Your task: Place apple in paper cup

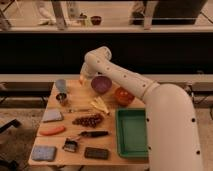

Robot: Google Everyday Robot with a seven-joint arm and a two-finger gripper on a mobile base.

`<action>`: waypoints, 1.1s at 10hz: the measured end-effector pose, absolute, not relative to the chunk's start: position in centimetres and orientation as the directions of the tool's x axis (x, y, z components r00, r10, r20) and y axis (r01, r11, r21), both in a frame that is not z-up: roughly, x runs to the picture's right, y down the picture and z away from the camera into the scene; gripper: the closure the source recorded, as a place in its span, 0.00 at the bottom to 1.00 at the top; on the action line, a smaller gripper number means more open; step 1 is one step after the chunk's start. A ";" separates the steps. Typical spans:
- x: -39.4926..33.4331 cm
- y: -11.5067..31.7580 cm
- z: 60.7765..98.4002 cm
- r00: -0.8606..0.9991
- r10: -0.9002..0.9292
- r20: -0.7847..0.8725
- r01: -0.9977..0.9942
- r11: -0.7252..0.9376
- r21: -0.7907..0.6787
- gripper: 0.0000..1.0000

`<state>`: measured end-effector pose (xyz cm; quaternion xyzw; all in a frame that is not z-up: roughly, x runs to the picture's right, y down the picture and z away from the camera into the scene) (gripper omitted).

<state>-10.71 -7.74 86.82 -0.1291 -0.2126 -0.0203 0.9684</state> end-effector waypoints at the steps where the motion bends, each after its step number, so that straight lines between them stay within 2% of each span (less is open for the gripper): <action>1: -8.2 -7.8 86.6 0.916 0.053 0.397 0.047 0.971 -0.236 0.99; 4: -1.0 -7.7 86.5 0.929 0.129 0.345 -0.050 0.972 -0.230 0.99; 6: 4.4 -8.4 88.0 0.940 0.151 0.306 -0.081 0.970 -0.230 0.99; 11: 14.7 -14.5 92.8 0.969 0.179 0.171 -0.139 0.965 -0.223 0.99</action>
